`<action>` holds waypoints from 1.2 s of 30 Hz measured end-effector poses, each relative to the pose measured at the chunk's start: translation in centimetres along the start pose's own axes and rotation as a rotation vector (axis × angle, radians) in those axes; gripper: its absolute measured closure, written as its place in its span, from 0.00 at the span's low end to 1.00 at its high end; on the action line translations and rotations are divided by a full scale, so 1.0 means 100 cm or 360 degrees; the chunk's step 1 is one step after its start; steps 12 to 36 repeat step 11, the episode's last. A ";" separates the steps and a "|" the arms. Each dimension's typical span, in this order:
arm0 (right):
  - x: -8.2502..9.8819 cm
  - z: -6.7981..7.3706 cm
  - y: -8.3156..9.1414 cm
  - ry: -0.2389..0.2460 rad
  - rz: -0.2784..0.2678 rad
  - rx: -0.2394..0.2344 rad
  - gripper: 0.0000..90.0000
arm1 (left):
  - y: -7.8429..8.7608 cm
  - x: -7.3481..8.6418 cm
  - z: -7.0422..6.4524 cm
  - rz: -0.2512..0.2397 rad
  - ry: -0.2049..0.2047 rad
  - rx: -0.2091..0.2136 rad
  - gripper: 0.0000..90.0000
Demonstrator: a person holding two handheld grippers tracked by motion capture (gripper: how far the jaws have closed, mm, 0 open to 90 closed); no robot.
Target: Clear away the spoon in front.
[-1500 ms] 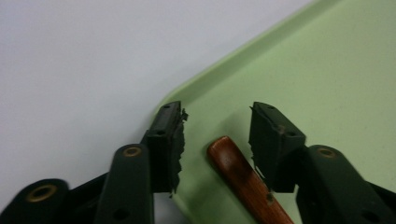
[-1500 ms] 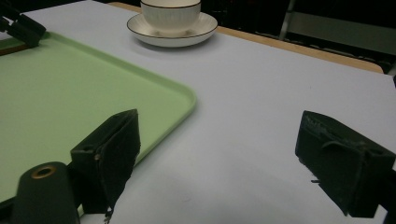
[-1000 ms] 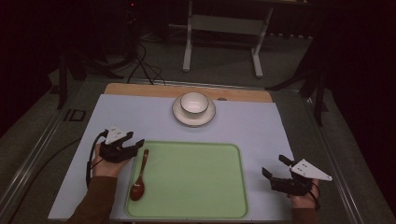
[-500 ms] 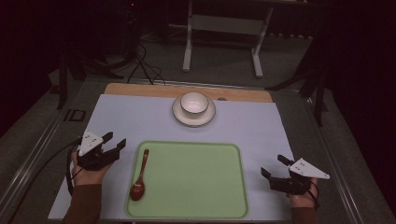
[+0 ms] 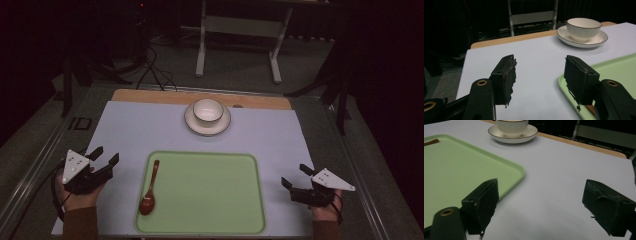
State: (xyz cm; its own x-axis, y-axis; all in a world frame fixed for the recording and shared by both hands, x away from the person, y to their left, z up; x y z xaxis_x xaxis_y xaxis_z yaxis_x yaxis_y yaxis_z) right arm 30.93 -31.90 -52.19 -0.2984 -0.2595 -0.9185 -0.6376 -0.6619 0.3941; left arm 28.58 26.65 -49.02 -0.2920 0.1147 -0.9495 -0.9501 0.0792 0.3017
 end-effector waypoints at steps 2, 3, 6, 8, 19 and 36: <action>0.000 0.000 -0.001 0.0004 -0.0004 0.0000 0.15 | 0.002 0.002 0.001 -0.0002 -0.0006 -0.0008 0.46; -0.001 0.000 -0.001 0.0006 -0.0005 0.0001 0.15 | 0.004 0.003 0.001 -0.0003 -0.0008 -0.0015 0.46; -0.001 0.000 -0.001 0.0005 -0.0010 0.0003 0.15 | 0.006 0.005 0.004 -0.0002 0.0004 -0.0026 0.46; -0.001 0.000 -0.001 0.0005 -0.0008 0.0002 0.15 | 0.006 0.007 0.007 0.0002 0.0020 -0.0032 0.46; -0.001 0.000 -0.002 0.0004 -0.0004 -0.0001 0.15 | 0.003 0.010 0.010 0.0030 0.0032 -0.0041 0.45; -0.001 0.000 -0.002 0.0004 -0.0004 -0.0001 0.15 | 0.003 0.010 0.010 0.0030 0.0032 -0.0041 0.45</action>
Point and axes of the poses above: each handheld gripper's, and its own axes: y roughly backward along the jaws, x roughly out of its underside, z roughly to its left, the point moved 6 cm from there along -y, roughly forward along the jaws, and after that the axes turned 11 degrees about -x, right-handed, at the moved point
